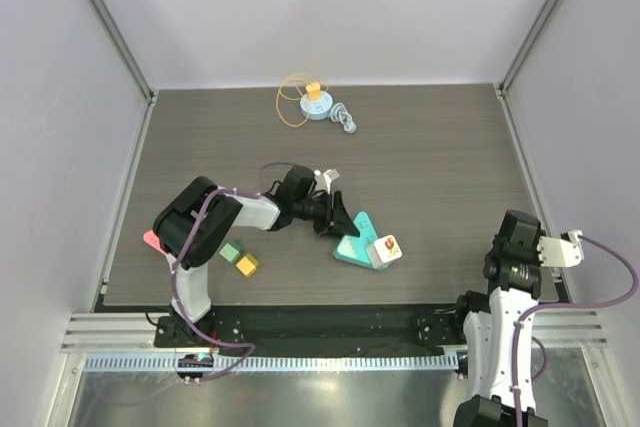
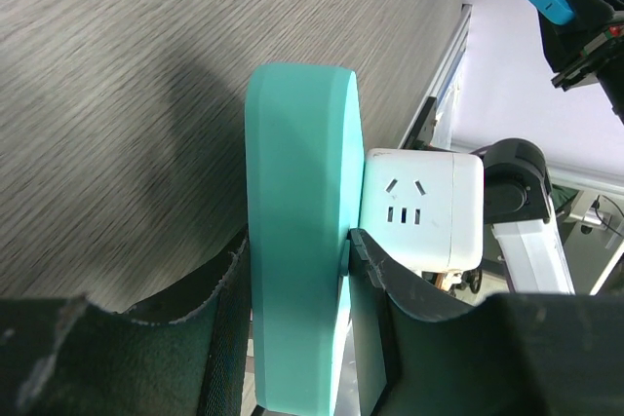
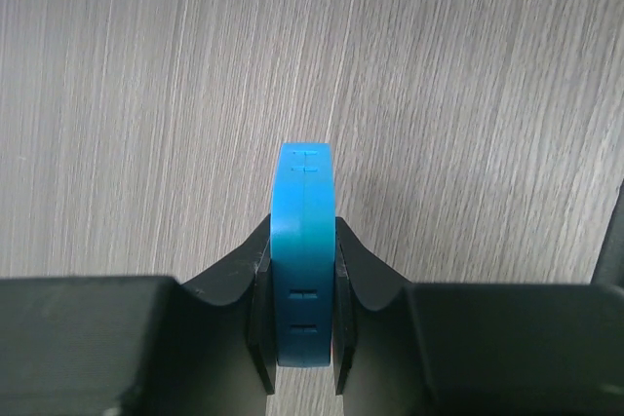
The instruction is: Pull the plug off the socket
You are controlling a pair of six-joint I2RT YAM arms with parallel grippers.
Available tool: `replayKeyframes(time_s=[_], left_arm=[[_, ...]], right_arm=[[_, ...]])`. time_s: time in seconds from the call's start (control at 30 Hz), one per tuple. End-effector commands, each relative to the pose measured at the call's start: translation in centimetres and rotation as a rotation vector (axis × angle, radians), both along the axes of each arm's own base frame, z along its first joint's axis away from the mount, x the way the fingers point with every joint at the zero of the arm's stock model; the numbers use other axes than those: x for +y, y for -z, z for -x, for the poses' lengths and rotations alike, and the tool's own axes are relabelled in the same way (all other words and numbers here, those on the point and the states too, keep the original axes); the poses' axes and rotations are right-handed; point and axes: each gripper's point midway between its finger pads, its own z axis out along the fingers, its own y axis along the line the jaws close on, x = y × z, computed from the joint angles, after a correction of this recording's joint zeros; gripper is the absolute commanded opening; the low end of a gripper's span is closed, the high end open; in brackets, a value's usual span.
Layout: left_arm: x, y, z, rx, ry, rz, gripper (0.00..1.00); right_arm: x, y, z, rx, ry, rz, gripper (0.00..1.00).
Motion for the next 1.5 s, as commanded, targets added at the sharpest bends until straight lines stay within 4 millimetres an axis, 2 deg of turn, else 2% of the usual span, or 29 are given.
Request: replayKeyframes(time_s=[0.0, 0.2, 0.33, 0.6, 0.73, 0.8, 0.87, 1.0, 1.07, 1.2, 1.23, 1.3, 1.37, 1.47], left_arm=[[1.5, 1.7, -0.1, -0.04, -0.018, -0.071, 0.0], [1.6, 1.8, -0.2, -0.04, -0.023, -0.076, 0.0], [1.6, 1.8, -0.2, -0.043, -0.025, -0.077, 0.0], [1.6, 1.8, -0.1, -0.042, -0.023, -0.078, 0.0], [1.7, 1.8, -0.1, -0.042, -0.023, -0.078, 0.0], [1.7, 1.8, -0.1, -0.044, -0.022, -0.078, 0.0], [1.7, 1.8, 0.0, -0.044, -0.021, -0.079, 0.0], [1.7, 1.8, 0.1, -0.044, -0.02, -0.076, 0.0], [1.7, 1.7, 0.0, -0.047, -0.018, -0.072, 0.0], [1.6, 1.6, 0.1, -0.05, -0.015, -0.07, 0.0], [1.6, 1.7, 0.1, -0.049, -0.016, -0.07, 0.0], [1.5, 1.6, 0.0, -0.049, -0.013, -0.062, 0.0], [1.4, 1.5, -0.1, -0.05, -0.015, -0.058, 0.0], [1.4, 1.5, 0.0, -0.044, -0.011, -0.053, 0.0]], right_arm=[[-1.3, -0.3, -0.3, -0.011, 0.047, 0.048, 0.08], [-0.7, 1.5, -1.9, -0.001, -0.031, 0.011, 0.12], [-0.6, 4.4, -1.6, 0.091, -0.051, -0.064, 0.13], [-1.2, 5.1, -1.2, 0.063, -0.047, -0.13, 0.18], [-1.1, 5.5, -1.2, 0.071, -0.057, -0.167, 0.28], [-1.0, 5.6, -1.3, 0.071, -0.064, -0.177, 0.4], [-0.9, 5.5, -1.3, 0.065, -0.07, -0.178, 0.58], [-0.4, 5.5, -1.5, 0.049, -0.09, -0.187, 0.61], [-0.1, 5.5, -1.4, 0.052, -0.102, -0.197, 0.69], [0.5, 5.0, -1.2, 0.074, -0.131, -0.219, 0.76], [0.1, 4.1, -1.3, 0.067, -0.127, -0.196, 0.95], [0.2, 3.0, -1.1, 0.055, -0.128, -0.18, 0.99], [0.3, 2.4, -1.0, 0.047, -0.126, -0.176, 1.0], [0.5, 2.3, -0.7, 0.055, -0.119, -0.18, 1.0]])
